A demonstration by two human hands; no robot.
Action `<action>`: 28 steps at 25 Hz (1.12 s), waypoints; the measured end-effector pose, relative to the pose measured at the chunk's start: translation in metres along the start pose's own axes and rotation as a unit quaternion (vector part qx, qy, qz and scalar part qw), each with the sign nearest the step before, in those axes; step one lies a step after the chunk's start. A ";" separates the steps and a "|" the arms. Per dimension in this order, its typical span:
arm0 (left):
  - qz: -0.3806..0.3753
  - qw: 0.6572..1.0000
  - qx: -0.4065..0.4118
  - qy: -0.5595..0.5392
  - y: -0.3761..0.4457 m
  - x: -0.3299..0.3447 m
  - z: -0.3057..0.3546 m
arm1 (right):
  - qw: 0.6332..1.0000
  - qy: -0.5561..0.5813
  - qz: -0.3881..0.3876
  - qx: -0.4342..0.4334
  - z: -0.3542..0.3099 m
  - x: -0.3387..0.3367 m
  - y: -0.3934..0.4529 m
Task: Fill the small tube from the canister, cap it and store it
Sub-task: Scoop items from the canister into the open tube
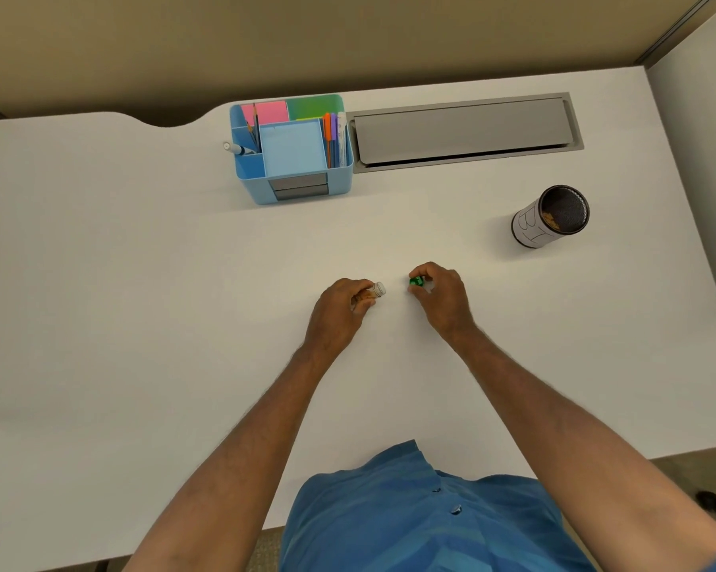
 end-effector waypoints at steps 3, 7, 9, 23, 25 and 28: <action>-0.007 1.000 -0.005 0.002 -0.002 0.002 -0.001 | 1.000 0.011 0.000 -0.004 0.005 0.000 -0.001; -0.013 1.000 -0.006 0.006 -0.004 0.004 0.002 | 0.999 0.041 0.000 -0.020 0.000 -0.005 -0.005; -0.008 1.000 -0.006 0.003 -0.005 0.005 0.007 | 0.998 0.060 0.017 -0.022 -0.002 -0.013 -0.013; -0.024 0.983 -0.014 -0.183 0.001 0.046 0.122 | 0.982 0.175 0.053 -0.054 -0.013 -0.072 -0.068; -0.028 0.983 -0.014 -0.180 0.004 0.053 0.134 | 0.981 0.185 0.044 -0.046 -0.007 -0.084 -0.065; -0.023 0.985 -0.013 -0.171 0.014 0.063 0.155 | 0.979 0.196 0.037 -0.046 0.000 -0.117 -0.049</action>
Point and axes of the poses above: each hand's wrist, its own y-axis towards the middle knuckle, its own x-axis out of the palm, z = x × y, the point moved 7 cm from there along y, towards the middle knuckle, and after that the axes turned 13 degrees about y, right-handed, at the moved point
